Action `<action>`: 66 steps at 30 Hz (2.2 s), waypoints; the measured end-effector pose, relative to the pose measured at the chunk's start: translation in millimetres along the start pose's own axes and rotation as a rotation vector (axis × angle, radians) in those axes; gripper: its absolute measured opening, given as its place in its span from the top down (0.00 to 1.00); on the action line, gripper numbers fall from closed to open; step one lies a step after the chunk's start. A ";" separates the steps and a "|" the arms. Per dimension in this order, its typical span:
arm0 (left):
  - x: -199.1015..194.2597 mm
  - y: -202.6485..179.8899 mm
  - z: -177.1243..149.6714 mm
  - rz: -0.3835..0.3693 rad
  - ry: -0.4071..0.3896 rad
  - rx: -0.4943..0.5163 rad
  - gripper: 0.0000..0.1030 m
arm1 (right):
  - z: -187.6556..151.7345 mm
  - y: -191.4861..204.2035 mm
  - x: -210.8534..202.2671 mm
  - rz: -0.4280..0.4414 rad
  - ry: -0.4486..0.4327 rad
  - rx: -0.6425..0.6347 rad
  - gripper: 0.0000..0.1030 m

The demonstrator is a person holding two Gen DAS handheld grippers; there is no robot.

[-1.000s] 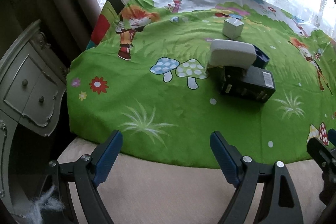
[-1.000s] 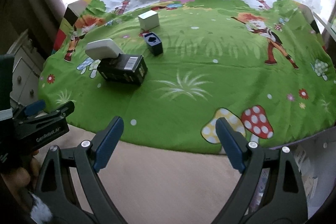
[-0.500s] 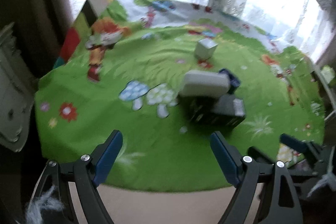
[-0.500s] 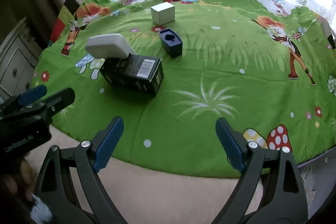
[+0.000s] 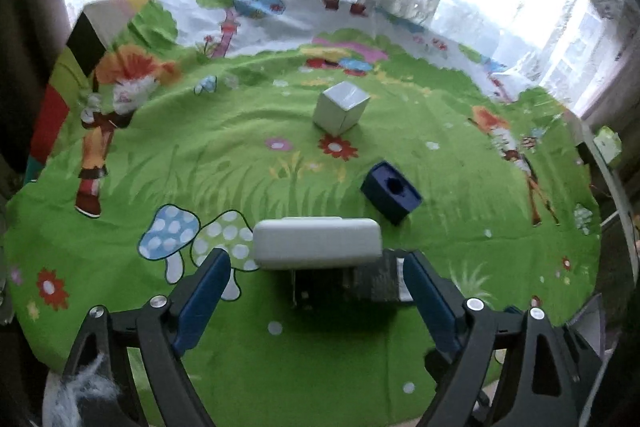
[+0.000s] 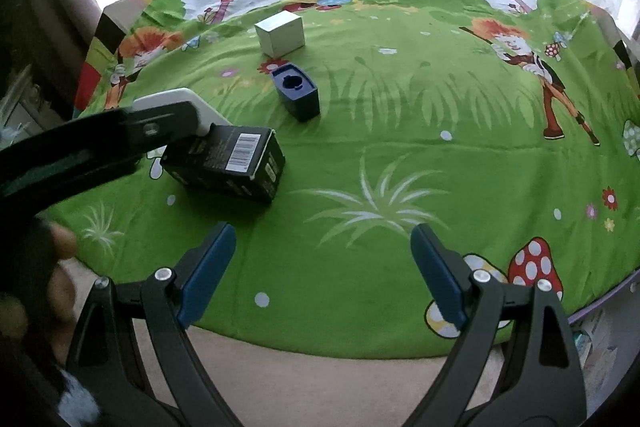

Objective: Organize rigid objects
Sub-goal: 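Grasp the white plastic case with left gripper while right grasps black barcode box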

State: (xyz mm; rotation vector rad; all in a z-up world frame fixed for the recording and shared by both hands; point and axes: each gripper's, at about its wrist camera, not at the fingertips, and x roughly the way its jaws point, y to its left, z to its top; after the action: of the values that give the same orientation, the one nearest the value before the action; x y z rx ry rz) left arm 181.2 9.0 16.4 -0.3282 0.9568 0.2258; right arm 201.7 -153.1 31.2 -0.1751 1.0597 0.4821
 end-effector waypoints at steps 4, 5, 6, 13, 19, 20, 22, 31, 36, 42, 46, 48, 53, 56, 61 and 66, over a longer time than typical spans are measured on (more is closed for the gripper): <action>10.8 5.6 4.0 0.008 0.019 -0.013 0.16 | -0.7 -0.8 3.0 0.003 0.010 0.005 0.12; 11.8 6.5 4.9 0.003 0.018 -0.012 0.27 | -0.7 -0.9 3.8 0.004 0.012 0.006 0.12; 13.5 7.4 5.7 -0.005 0.021 -0.007 0.33 | -0.7 -0.9 4.3 0.004 0.014 0.006 0.12; 8.9 19.9 6.8 -0.059 0.001 -0.042 0.35 | -0.6 0.0 6.1 -0.005 0.024 0.000 0.12; -0.2 48.4 8.8 -0.084 -0.029 -0.111 0.36 | 0.7 6.7 5.3 -0.026 0.033 -0.029 0.12; -0.8 53.9 7.3 -0.093 -0.031 -0.121 0.37 | 1.3 8.5 5.1 -0.029 0.036 -0.036 0.12; -1.0 59.1 4.2 -0.092 -0.020 -0.127 0.37 | 2.6 12.8 5.3 -0.029 0.041 -0.048 0.12; 0.0 83.8 -32.1 -0.041 0.106 -0.100 0.37 | 13.9 18.2 6.8 -0.018 0.051 -0.005 0.10; 2.6 81.0 -42.2 0.040 0.140 -0.005 0.37 | 24.1 34.8 9.6 -0.015 0.050 -0.014 0.10; 6.2 70.6 -45.2 0.075 0.136 0.046 0.29 | 35.2 58.3 20.5 -0.016 0.062 -0.015 0.08; 2.2 76.9 -45.6 0.071 0.116 0.022 0.36 | 39.8 68.3 27.8 -0.017 0.068 0.004 0.07; 1.4 77.9 -46.1 0.076 0.108 0.019 0.37 | 41.9 73.2 30.1 -0.022 0.065 0.006 0.06; 0.8 77.7 -47.5 0.076 0.097 0.019 0.37 | 46.3 79.9 35.7 -0.036 0.063 0.019 0.05; -0.1 78.5 -48.5 0.075 0.093 0.018 0.37 | 48.7 84.3 40.6 -0.044 0.067 0.018 0.05; -1.0 78.8 -49.3 0.074 0.088 0.016 0.37 | 49.0 89.6 52.3 -0.067 0.086 -0.003 0.05; -0.6 78.4 -49.1 0.077 0.084 0.018 0.37 | 46.0 90.6 60.0 -0.092 0.110 -0.022 0.11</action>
State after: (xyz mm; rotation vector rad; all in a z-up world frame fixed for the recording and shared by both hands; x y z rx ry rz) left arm 117.6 63.5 -22.9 -0.2859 1.0554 0.2753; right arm 220.3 -38.6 9.6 -0.2709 1.1490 0.4050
